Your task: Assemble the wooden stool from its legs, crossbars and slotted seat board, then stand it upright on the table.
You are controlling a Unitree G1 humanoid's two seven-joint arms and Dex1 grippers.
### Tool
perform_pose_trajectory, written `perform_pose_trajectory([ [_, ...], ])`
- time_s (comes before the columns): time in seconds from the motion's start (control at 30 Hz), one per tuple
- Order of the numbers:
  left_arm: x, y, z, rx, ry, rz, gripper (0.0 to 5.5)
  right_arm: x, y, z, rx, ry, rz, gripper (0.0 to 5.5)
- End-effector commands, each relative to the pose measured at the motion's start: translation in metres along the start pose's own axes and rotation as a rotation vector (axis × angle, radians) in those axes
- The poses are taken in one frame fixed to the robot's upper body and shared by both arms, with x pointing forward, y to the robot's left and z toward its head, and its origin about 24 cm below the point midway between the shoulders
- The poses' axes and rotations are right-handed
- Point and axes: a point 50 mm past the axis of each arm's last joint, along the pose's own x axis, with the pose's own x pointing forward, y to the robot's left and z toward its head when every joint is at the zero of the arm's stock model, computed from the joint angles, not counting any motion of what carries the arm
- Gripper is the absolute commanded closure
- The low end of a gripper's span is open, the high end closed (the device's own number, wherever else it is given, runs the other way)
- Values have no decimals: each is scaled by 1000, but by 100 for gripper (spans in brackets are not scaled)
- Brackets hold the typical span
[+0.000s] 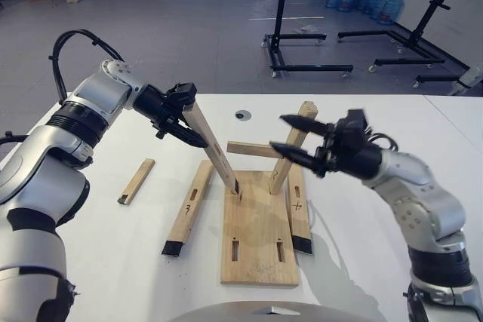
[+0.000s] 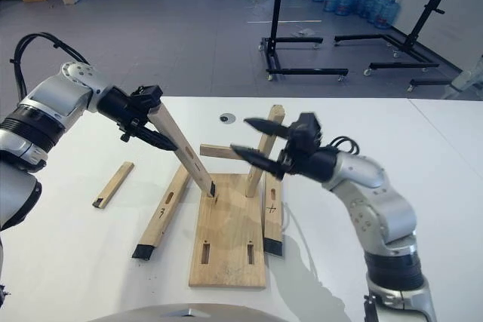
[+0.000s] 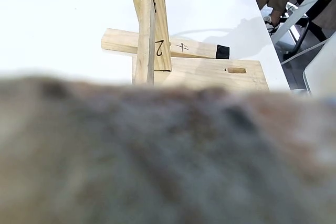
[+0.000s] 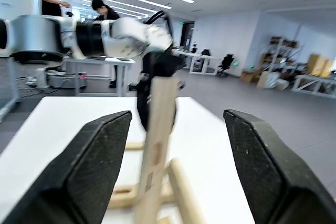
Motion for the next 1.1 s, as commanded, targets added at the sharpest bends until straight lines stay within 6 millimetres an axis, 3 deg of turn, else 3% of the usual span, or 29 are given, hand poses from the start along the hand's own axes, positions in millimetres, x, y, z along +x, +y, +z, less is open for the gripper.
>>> perform_pose_trajectory([
  [0.03, 5, 1, -16, -43, 112, -11, 349, 0, -15, 8, -53, 14, -80, 228],
  [0.43, 10, 7, -7, -10, 107, -18, 349, 0, -20, -58, 117, 127, -138, 228],
  [0.5, 11, 7, -7, -10, 106, -21, 349, -2, -19, -61, 124, 125, -140, 228],
  [0.63, 10, 6, -10, -21, 104, -21, 349, -1, -24, -38, 97, -31, -164, 228],
  [0.73, 11, 6, -12, -25, 104, -24, 349, -3, -31, -32, 69, -70, -193, 228],
  [0.9, 13, 8, -9, -18, 108, -25, 349, -3, -26, -59, 34, 116, -180, 228],
  [1.1, 19, 12, -9, -39, 100, -29, 349, -3, -15, -75, 31, 259, -69, 228],
])
